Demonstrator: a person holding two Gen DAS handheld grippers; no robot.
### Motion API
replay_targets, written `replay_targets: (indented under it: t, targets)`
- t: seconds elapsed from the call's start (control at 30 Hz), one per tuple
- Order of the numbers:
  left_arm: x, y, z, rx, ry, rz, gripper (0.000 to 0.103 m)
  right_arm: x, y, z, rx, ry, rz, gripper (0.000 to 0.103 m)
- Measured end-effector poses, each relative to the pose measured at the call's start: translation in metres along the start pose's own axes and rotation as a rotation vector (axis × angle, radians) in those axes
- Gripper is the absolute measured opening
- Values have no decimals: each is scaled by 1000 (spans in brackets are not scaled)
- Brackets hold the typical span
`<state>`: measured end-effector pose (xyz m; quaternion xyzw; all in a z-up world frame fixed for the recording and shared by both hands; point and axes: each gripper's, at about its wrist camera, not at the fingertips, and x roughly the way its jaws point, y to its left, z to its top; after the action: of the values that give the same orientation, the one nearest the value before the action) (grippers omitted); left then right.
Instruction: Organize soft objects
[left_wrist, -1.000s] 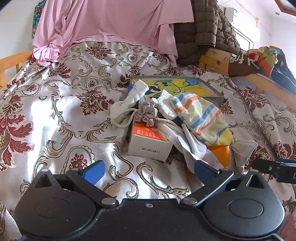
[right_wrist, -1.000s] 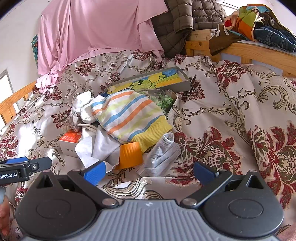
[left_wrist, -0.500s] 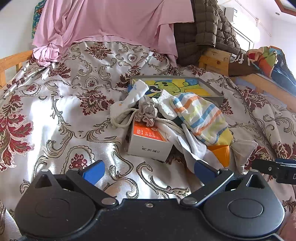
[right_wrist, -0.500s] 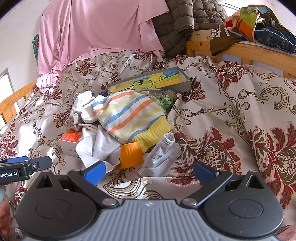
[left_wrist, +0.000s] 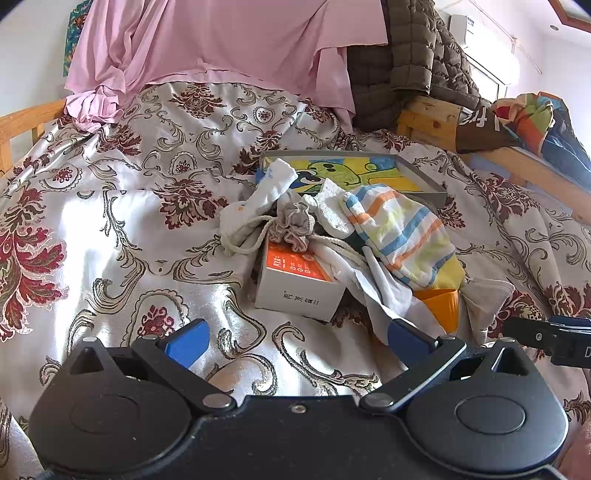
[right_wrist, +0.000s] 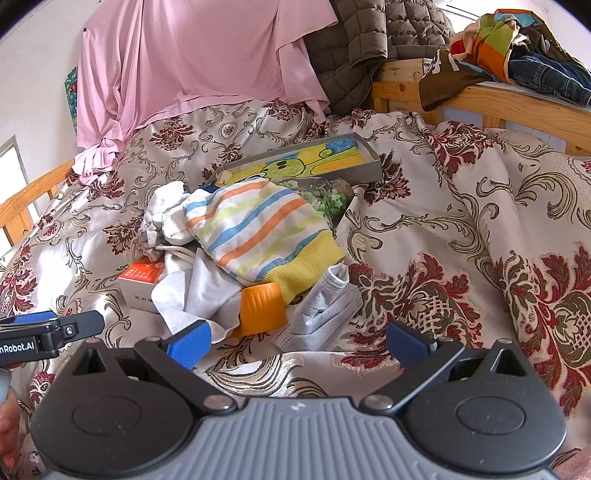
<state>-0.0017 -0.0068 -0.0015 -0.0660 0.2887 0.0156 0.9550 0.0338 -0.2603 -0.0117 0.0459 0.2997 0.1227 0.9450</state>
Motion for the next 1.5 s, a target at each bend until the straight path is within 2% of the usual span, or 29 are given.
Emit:
replay_targets:
  t: [1.23, 1.4, 1.5]
  targets:
    - [-2, 2, 2, 7, -18, -10, 102, -2, 1, 2, 13, -2, -15, 103]
    - [2, 1, 3, -5, -3, -45, 102, 0, -8, 4, 59, 11, -31, 103]
    - [7, -3, 7, -5, 15, -93, 102, 3, -13, 8, 72, 20, -20, 103]
